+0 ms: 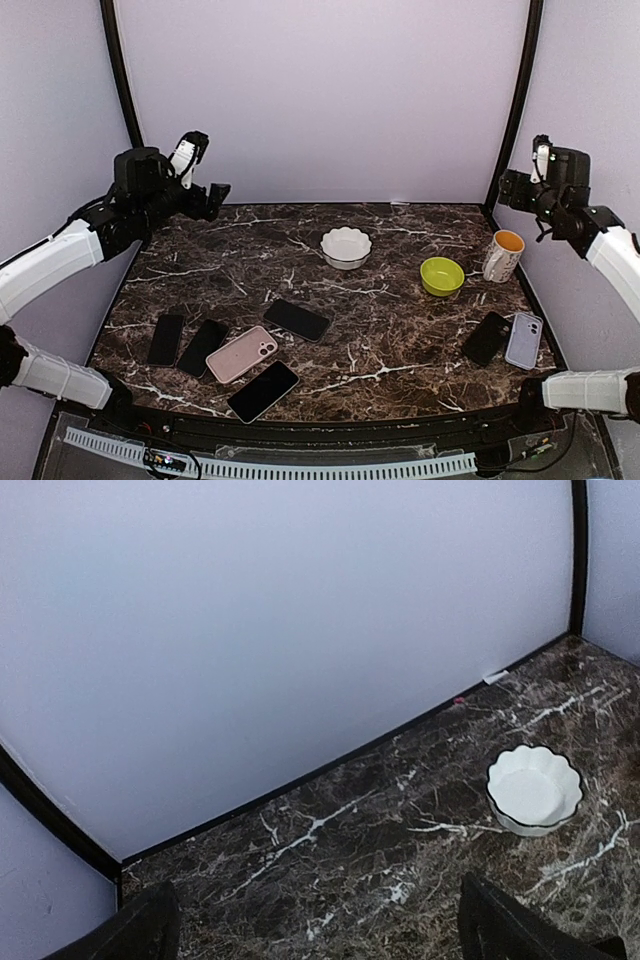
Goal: Put the phone into the phone case
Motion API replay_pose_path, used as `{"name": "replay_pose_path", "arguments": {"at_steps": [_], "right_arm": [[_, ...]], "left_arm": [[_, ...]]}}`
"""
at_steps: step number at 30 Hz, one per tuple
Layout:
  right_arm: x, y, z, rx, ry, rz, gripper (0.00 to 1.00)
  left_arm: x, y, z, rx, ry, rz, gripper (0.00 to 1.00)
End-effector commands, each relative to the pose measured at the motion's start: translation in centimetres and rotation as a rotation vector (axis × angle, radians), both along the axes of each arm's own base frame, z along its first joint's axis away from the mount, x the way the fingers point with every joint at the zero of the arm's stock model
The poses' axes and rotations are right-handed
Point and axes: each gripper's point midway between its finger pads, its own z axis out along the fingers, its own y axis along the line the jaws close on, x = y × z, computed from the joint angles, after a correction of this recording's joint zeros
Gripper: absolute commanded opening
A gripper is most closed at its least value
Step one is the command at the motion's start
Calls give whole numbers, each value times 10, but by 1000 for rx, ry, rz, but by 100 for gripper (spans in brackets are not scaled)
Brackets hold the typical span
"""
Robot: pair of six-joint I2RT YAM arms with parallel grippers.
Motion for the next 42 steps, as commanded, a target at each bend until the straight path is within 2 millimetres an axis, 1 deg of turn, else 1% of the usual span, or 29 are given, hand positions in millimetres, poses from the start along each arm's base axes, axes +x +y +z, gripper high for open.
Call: {"name": "replay_pose_path", "arguments": {"at_steps": [1, 6, 7, 8, 11, 13, 14, 15, 18, 20, 22, 26, 29, 30, 32, 35, 39, 42], "right_arm": [[-10, -5, -1, -141, 184, -138, 91], [-10, 16, 9, -181, 286, -124, 89], [-13, 21, 6, -189, 321, -113, 89], [-14, 25, 5, -184, 343, -106, 88], [-17, 39, -9, -178, 438, -77, 86], [-20, 48, -26, -185, 525, -58, 85], [-23, 50, -36, -193, 570, -62, 85], [-27, 48, -45, -204, 609, -78, 83], [-44, 39, -79, -255, 737, -132, 84], [-56, 37, -99, -251, 810, -146, 84], [-68, 39, -118, -218, 862, -145, 84], [-100, 45, -167, -175, 999, -125, 82], [-116, 53, -201, -104, 1059, -114, 80], [-118, 57, -210, -71, 1059, -100, 79], [-123, 60, -225, -34, 1065, -100, 76], [-124, 59, -237, -22, 1057, -115, 72], [-127, 67, -263, 24, 1096, -100, 70], [-126, 66, -272, 11, 1106, -111, 68]], "left_arm": [[-18, -18, -27, 220, 123, -62, 99], [-39, -58, -41, 268, 198, -183, 99], [-40, -64, -46, 275, 217, -196, 99], [-46, -72, -48, 285, 230, -223, 99], [-57, -92, -60, 289, 276, -281, 99], [-64, -102, -65, 273, 307, -320, 99], [-67, -105, -69, 271, 323, -334, 99], [-70, -110, -74, 260, 342, -357, 99], [-76, -117, -85, 252, 367, -394, 99], [-78, -119, -91, 250, 386, -406, 99], [-80, -120, -96, 245, 402, -414, 99], [-84, -122, -103, 233, 407, -428, 99], [-84, -121, -113, 237, 415, -427, 99], [-85, -120, -114, 238, 417, -427, 99], [-88, -122, -116, 232, 422, -442, 99], [-91, -124, -116, 217, 414, -462, 99], [-93, -121, -121, 232, 409, -462, 99], [-94, -120, -117, 224, 391, -464, 99]]}}
